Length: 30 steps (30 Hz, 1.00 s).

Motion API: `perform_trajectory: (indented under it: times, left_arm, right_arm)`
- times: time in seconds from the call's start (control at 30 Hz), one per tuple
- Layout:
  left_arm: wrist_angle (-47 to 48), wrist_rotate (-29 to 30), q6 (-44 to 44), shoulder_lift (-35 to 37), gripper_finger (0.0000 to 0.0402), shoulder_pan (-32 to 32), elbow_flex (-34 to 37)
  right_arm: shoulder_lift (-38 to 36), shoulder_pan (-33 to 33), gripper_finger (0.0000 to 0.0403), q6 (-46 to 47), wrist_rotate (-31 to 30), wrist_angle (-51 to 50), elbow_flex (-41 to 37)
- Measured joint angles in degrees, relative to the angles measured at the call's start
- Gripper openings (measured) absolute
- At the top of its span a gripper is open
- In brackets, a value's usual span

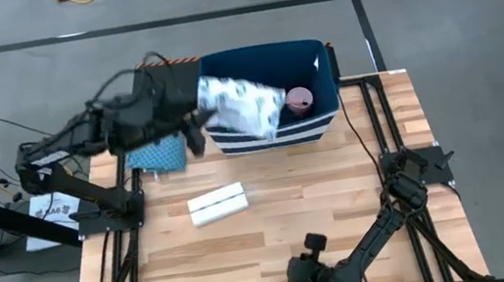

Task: Pick & place medical supplies in basket/bin
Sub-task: Put the white mailer bag into the blue bin

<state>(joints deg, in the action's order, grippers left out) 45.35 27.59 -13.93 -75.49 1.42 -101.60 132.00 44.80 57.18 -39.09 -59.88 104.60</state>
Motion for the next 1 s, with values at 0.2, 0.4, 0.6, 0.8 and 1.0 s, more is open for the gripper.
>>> perform_trajectory:
  times: [0.2, 0.4, 0.6, 0.8, 1.0]
  left_arm:
    - [4.18, 0.54, 4.74, -7.82, 0.0125, -9.43, -7.22]
    - [11.15, -1.13, 16.16, -18.27, 0.0125, -18.92, -12.87]
    - [17.94, -5.48, 27.53, -26.73, 0.0125, -24.51, -17.06]
    - [20.30, -7.88, 32.92, -32.06, 0.0126, -23.96, -17.21]
    - [21.35, -10.84, 34.68, -35.91, 0.0138, -22.42, -17.21]
  right_arm:
    - [0.00, -2.26, 0.0000, -0.15, -2.95, -6.15, -1.04]
    - [0.12, -4.83, 0.0000, -0.59, -7.29, -11.17, -5.81]
    - [-0.13, -4.27, 0.0000, -0.61, -7.13, -11.75, -10.64]
    - [-0.37, -4.02, 0.0000, -0.64, -5.39, -6.06, -13.70]
    - [-0.11, -4.40, 0.0000, -1.00, -5.14, -4.68, -13.90]
